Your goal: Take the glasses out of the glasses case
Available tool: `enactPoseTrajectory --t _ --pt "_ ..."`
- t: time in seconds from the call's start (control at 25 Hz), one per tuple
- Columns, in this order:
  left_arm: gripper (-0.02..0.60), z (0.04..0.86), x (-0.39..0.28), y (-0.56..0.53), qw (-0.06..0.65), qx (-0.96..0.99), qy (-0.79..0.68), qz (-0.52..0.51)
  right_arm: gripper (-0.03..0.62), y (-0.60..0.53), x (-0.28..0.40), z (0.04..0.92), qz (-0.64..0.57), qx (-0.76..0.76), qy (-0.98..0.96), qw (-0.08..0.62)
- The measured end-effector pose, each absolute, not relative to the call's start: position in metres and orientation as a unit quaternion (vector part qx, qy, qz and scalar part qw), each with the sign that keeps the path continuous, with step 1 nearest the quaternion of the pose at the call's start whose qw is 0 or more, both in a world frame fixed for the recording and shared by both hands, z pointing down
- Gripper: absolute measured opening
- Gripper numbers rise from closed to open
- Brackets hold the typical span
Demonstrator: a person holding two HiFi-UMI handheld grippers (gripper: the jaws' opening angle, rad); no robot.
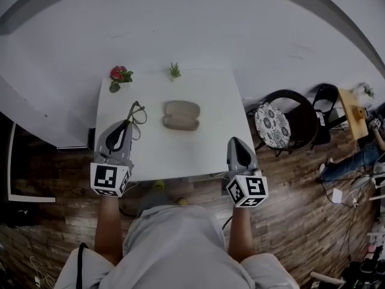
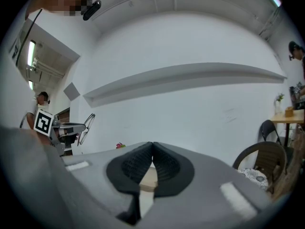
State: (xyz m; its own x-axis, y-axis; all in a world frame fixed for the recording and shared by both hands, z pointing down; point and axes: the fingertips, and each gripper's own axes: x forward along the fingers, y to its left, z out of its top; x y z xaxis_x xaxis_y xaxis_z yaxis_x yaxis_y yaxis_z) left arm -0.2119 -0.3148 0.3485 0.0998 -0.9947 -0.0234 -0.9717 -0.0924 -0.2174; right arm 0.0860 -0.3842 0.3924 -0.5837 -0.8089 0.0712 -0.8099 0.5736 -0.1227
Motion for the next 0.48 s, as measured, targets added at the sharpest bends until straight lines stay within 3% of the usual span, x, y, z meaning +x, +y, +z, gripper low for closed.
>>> enactPoseTrajectory --t 0.48 --pt "0.023 0.344 -0.213 -0.299 0.095 -0.731 0.674 -0.050 0.003 -0.379 0.101 0.385 0.054 0.468 -0.882 0.003"
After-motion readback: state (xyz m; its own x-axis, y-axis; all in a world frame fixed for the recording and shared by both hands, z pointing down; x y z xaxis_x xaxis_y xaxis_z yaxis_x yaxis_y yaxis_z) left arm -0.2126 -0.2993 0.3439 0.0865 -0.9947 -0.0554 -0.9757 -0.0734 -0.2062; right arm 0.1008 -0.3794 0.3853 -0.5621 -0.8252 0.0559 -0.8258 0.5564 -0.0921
